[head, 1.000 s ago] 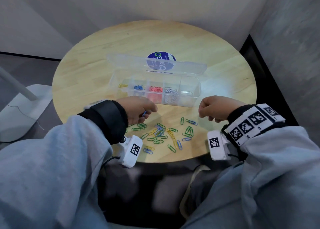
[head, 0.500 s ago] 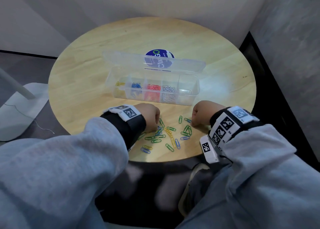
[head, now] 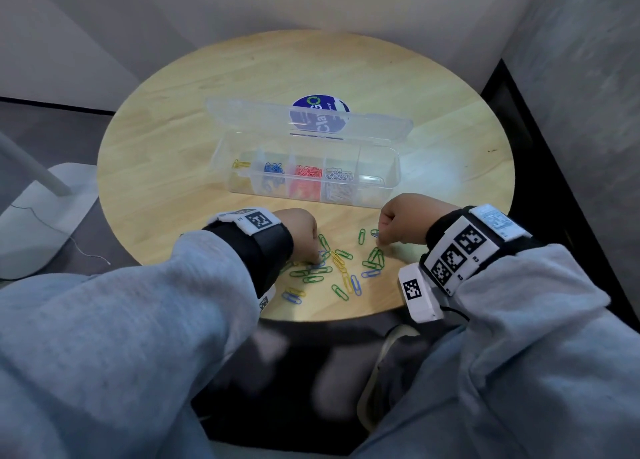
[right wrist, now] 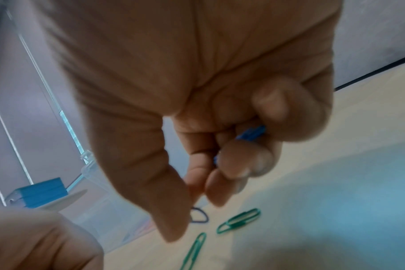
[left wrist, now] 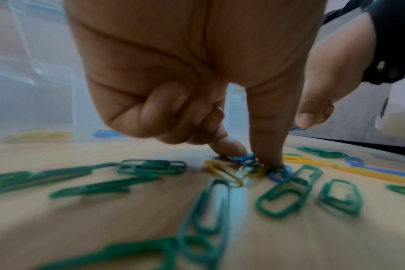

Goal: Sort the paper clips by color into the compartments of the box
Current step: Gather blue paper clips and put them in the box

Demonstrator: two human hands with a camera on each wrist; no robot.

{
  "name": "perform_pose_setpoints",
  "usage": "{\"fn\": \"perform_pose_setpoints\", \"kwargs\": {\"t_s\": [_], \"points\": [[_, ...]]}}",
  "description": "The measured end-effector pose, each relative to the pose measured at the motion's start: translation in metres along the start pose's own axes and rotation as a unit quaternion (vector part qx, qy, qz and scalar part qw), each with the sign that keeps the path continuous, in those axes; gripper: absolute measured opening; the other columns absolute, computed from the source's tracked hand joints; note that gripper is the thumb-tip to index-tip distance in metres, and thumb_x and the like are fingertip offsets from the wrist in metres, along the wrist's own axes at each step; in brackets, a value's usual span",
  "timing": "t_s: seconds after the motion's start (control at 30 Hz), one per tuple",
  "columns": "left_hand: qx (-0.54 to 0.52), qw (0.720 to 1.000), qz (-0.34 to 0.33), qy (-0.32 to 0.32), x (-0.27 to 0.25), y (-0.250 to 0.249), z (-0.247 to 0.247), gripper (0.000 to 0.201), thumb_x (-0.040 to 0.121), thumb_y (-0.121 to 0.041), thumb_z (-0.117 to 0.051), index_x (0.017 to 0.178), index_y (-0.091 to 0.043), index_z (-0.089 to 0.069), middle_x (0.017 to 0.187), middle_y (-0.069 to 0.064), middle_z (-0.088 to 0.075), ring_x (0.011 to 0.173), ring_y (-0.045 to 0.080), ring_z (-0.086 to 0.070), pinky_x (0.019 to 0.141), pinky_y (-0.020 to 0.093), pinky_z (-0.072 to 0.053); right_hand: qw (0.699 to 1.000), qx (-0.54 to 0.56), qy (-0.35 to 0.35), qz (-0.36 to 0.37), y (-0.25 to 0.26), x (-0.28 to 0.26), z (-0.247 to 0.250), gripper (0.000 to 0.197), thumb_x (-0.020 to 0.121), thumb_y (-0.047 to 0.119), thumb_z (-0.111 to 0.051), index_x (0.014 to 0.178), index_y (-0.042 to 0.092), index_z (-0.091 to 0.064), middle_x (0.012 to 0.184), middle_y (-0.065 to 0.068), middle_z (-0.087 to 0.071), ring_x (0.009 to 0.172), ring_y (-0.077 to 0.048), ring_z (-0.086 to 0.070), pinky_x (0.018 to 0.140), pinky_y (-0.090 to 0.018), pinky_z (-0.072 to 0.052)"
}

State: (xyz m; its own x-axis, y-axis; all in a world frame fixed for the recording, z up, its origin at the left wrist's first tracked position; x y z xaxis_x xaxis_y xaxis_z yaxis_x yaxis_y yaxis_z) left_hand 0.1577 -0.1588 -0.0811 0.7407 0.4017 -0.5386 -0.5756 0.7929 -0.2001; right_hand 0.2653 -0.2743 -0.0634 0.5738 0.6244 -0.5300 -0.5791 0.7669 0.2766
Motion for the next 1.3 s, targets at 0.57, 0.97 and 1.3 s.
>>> {"fn": "perform_pose_setpoints", "kwargs": {"t_s": [0.57,0.97,1.3], "points": [[-0.264,0.963,0.015,0.055,-0.002,0.021,0.007,0.021,0.083,-0.025,-0.067,0.068,-0.017,-0.054,0.063,0.001,-0.052,0.057,0.017,-0.045,0.057,0.024,-0.039,0.987,0.115,0.108,0.016,0.011,-0.006,-0.022,0.018,0.084,0.002,-0.046,0.070,0.011,-0.053,0.067,-0.012,-0.059,0.062,-0.027,-0.055,0.053,-0.026,-0.046],[-0.570,0.821,0.021,0.037,-0.006,0.030,0.019,0.036,0.087,0.011,-0.042,0.061,-0.013,-0.034,0.063,0.010,-0.045,0.035,0.009,-0.042,0.033,0.011,-0.033,0.990,-0.081,0.084,0.077,0.023,-0.010,-0.036,0.016,0.074,0.015,-0.067,0.071,0.028,-0.057,0.069,0.011,-0.054,0.067,-0.011,-0.051,0.068,-0.029,-0.048],[-0.565,0.821,0.063,0.046,-0.009,0.032,0.015,0.019,0.091,-0.005,-0.038,0.080,-0.012,-0.052,0.062,0.002,-0.044,0.039,0.008,-0.040,0.035,0.014,-0.031,0.983,-0.132,0.080,0.095,0.031,-0.006,-0.041,0.015,0.074,0.010,-0.059,0.067,0.023,-0.057,0.072,0.008,-0.058,0.072,-0.015,-0.054,0.061,-0.024,-0.045]]}}
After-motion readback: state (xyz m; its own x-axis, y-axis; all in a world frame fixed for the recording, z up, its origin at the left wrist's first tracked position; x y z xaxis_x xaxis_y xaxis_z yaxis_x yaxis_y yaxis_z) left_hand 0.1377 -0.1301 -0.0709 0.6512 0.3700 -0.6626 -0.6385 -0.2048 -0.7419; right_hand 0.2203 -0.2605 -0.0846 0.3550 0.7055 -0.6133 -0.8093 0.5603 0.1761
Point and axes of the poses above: each hand's wrist, its own x-axis towards the middle knuckle, its own z-axis out of the back of the hand, y = z × x, the point moved 7 cm from there along x, towards the middle knuckle
